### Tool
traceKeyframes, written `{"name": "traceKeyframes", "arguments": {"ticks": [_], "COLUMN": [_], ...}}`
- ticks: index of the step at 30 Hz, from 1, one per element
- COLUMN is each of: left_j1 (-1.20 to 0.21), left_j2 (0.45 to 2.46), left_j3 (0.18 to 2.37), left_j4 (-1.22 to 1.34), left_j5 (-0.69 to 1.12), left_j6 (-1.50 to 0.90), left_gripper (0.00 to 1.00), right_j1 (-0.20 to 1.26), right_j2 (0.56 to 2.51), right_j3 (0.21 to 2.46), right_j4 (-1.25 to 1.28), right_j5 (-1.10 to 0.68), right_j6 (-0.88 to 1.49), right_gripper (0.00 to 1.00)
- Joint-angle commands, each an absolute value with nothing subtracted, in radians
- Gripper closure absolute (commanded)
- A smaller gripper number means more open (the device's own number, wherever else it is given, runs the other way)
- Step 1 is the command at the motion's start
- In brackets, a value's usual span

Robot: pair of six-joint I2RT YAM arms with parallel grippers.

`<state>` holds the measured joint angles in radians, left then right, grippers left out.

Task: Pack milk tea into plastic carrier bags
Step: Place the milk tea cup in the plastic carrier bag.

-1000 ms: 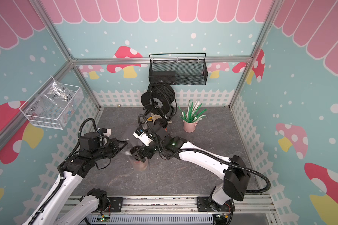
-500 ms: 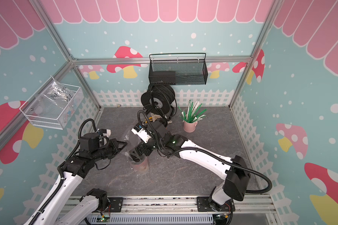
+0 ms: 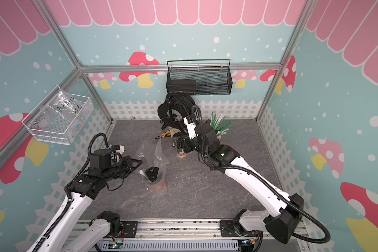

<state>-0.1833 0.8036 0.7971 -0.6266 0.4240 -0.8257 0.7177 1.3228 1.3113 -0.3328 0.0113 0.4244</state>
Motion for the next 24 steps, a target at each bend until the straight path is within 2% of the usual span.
{"name": "traceKeyframes", "arguments": {"ticks": [1, 15, 24], "left_j1": [-0.175, -0.173, -0.173], "left_j2": [0.809, 0.807, 0.804], "left_j3": [0.821, 0.833, 0.831], "left_j4": [-0.644, -0.662, -0.663], "left_j5": [0.441, 0.433, 0.435], "left_j6": [-0.807, -0.796, -0.794], "left_gripper": [1.00, 1.00, 1.00], "right_j1": [0.713, 0.666, 0.664], "right_j2": [1.406, 1.712, 1.800], "right_j3": [1.279, 1.429, 1.496], "right_j4": [-0.356, -0.330, -0.323], "right_j5": [-0.012, 0.065, 0.095], "right_j6": [0.412, 0.365, 0.369], "right_gripper": [0.00, 0.00, 0.00]}}
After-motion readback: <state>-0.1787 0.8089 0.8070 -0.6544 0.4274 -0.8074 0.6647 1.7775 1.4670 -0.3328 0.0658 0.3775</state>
